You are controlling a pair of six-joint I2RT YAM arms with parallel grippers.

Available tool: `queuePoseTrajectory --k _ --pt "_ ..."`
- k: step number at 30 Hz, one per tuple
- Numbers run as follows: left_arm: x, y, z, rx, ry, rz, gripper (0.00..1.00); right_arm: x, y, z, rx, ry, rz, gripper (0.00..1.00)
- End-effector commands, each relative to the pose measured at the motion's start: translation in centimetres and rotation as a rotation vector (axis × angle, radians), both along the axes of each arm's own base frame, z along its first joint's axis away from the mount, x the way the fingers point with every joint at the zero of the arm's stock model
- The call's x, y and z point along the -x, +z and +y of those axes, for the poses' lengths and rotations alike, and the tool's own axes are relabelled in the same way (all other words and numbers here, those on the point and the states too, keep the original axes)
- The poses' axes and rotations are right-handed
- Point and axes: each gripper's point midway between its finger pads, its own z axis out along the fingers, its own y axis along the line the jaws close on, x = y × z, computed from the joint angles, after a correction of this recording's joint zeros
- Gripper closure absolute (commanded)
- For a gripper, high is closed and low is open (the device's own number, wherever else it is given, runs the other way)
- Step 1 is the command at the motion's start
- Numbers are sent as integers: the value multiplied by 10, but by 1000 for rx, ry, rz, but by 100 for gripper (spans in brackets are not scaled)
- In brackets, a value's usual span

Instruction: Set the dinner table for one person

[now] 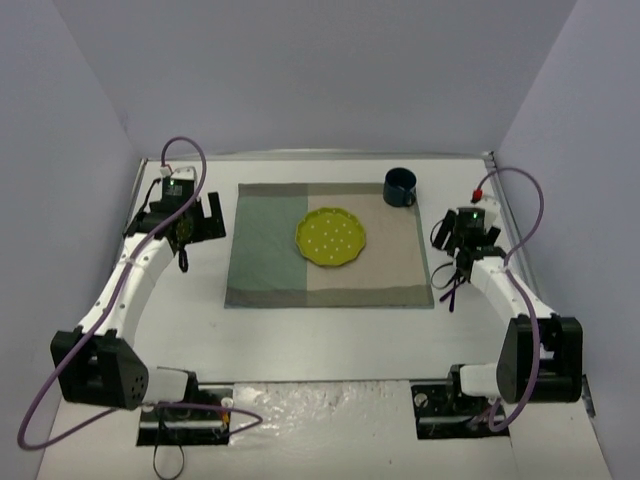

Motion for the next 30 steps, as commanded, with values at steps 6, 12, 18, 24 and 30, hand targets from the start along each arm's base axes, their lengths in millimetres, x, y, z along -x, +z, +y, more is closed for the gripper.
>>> queuePoseTrajectory --k 6,12,18,24,30 --pt "-2 26 6 -6 16 -92 3 3 -28 -11 -35 -56 83 37" --pt "-3 26 5 -1 13 -93 3 0 -43 -18 -43 -41 141 43" --pt "-3 24 4 3 10 -89 3 -3 -59 -16 -74 -6 197 50" --pt "-3 25 5 -5 12 -88 3 -4 -76 -14 -124 17 246 62" --pt "-4 24 5 -7 14 -86 3 -4 -81 -14 -136 21 263 77"
